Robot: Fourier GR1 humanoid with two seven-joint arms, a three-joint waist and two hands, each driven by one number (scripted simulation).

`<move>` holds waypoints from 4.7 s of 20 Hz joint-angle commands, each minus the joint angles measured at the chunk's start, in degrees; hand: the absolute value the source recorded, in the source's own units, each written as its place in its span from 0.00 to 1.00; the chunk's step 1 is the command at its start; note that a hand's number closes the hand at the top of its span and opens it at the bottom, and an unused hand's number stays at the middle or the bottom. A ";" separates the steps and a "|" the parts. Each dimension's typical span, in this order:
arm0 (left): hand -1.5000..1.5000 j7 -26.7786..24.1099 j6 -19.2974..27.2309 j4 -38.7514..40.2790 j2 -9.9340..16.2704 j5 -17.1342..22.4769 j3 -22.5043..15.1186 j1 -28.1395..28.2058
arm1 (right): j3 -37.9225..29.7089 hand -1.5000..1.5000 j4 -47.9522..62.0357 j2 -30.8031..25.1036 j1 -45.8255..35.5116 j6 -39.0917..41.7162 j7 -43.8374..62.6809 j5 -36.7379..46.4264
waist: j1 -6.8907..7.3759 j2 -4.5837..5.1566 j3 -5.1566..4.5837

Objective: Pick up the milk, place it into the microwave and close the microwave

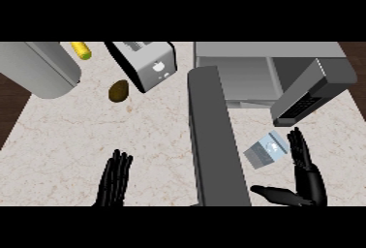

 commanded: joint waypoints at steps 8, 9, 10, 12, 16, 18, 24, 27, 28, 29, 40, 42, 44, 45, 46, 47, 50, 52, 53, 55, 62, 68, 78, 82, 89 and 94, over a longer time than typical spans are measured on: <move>0.00 -3.50 -5.35 -2.38 5.62 5.81 4.49 5.18 | -4.27 1.00 22.57 -0.79 -13.39 -6.73 -10.35 1.98 | 0.19 0.02 0.01; 0.00 0.07 -4.97 -1.91 4.52 6.94 7.19 0.63 | -5.28 1.00 27.24 -0.38 -13.59 -6.94 -15.83 1.55 | 0.11 0.08 0.03; 0.00 -0.92 -6.01 -1.98 6.04 7.17 8.98 0.80 | -6.56 1.00 25.39 -1.75 -16.28 -5.89 -11.52 -0.49 | 0.08 0.04 0.01; 0.00 -2.93 -4.29 -0.34 3.59 4.22 4.52 2.39 | -8.77 1.00 32.12 -3.31 -20.74 -6.55 -15.27 -1.07 | 0.24 0.08 0.03; 0.00 -2.92 -3.74 -3.47 3.53 3.81 2.61 5.55 | -9.42 1.00 38.89 -5.20 -21.91 -10.99 -17.78 1.63 | 0.54 0.15 0.05; 0.00 -0.51 -8.40 -4.07 7.59 9.74 9.91 2.72 | -8.32 1.00 40.79 -3.94 -22.44 -13.07 -19.07 2.90 | 0.33 0.15 0.03; 0.00 -5.93 -9.46 0.36 6.50 8.40 8.61 4.09 | -7.59 1.00 51.64 -5.24 -28.22 -16.87 -22.20 6.71 | 0.72 0.27 0.07; 0.00 -9.06 -13.51 -0.64 10.38 12.89 13.57 7.09 | -10.52 1.00 56.05 -8.40 -30.91 -14.75 -24.73 4.94 | 1.37 0.46 0.11; 0.00 -6.53 -10.66 -2.37 8.40 9.51 9.99 7.51 | -10.79 1.00 56.92 -7.77 -31.71 -14.81 -24.04 4.17 | 0.74 0.24 0.07; 0.00 -2.73 -11.26 -2.92 8.97 12.50 13.46 3.26 | -12.22 1.00 56.40 -7.13 -29.81 -11.29 -28.40 2.25 | 0.80 0.43 0.13; 0.00 -5.37 -13.05 -2.70 9.85 12.11 13.77 6.93 | -9.41 1.00 50.94 -2.23 -30.51 -3.98 -28.49 0.63 | 0.27 0.08 0.04; 0.00 -3.72 -11.67 -5.15 9.55 11.48 12.79 8.98 | -7.59 1.00 44.98 0.35 -27.79 -5.71 -26.44 0.75 | -0.27 -0.22 -0.03; 0.00 -7.15 -12.99 1.20 7.60 11.51 13.70 6.22 | -8.11 1.00 45.70 -0.24 -30.56 -6.26 -24.32 0.07 | 0.02 -0.01 -0.01; 0.00 -2.20 -13.40 -4.43 10.13 14.21 15.78 7.22 | -6.96 1.00 40.37 -1.02 -28.69 -4.98 -21.49 -0.07 | -0.37 -0.19 -0.04; 0.00 -3.79 -13.68 -5.36 9.61 13.24 14.40 8.84 | -6.04 1.00 38.82 1.30 -27.90 -8.54 -20.98 0.50 | -0.23 -0.18 -0.04; 0.00 -7.71 -13.58 1.26 7.28 11.74 14.25 7.10 | -5.99 1.00 40.09 0.86 -28.63 -9.78 -21.55 1.07 | -0.09 -0.07 -0.03; 0.00 -5.47 -13.80 -4.70 9.41 12.26 14.23 10.79 | -5.21 1.00 34.17 1.69 -30.72 -14.57 -13.00 1.72 | -0.06 -0.20 -0.04; 0.00 -8.61 -16.56 1.45 9.37 12.97 16.77 8.68 | -4.35 1.00 34.55 2.20 -29.29 -16.28 -14.14 2.60 | 0.00 -0.06 -0.03; 0.00 -4.69 -14.93 -1.24 8.32 13.43 16.15 6.59 | -0.66 1.00 29.27 2.62 -27.83 -17.90 -10.40 0.06 | -0.28 -0.18 -0.04; 0.00 -7.11 -17.99 3.57 9.12 15.10 18.95 5.04 | -3.79 1.00 33.71 2.29 -33.55 -18.72 -8.46 1.99 | 0.06 0.00 -0.03; 0.00 -4.79 -15.29 1.21 6.34 11.36 15.77 5.98 | -4.41 1.00 42.20 0.72 -42.36 -23.57 -4.17 4.03 | 0.55 0.16 0.02; 0.00 -8.33 -20.74 3.40 9.61 15.83 21.62 6.34 | -4.43 1.00 52.02 -5.37 -51.19 -28.00 0.07 8.48 | 1.71 0.52 0.02; 0.00 -3.76 -20.83 4.55 8.89 16.23 21.02 0.83 | -5.43 1.00 63.13 -9.60 -58.67 -38.15 1.26 11.83 | 4.11 2.10 0.17; 0.00 -2.35 -18.35 3.70 9.97 11.94 20.36 1.31 | -4.80 1.00 64.87 -11.09 -60.44 -43.84 3.40 13.49 | 4.79 2.32 0.24; 0.00 -2.65 -18.14 6.02 9.87 8.67 18.69 -0.57 | -3.40 0.00 68.36 -12.24 -63.20 -49.89 7.15 16.11 | 6.21 2.83 0.19; 0.00 -3.84 -18.92 6.42 10.13 9.22 19.48 -0.31 | -2.16 0.00 69.59 -12.34 -63.78 -50.05 8.28 17.63 | 7.48 3.21 0.23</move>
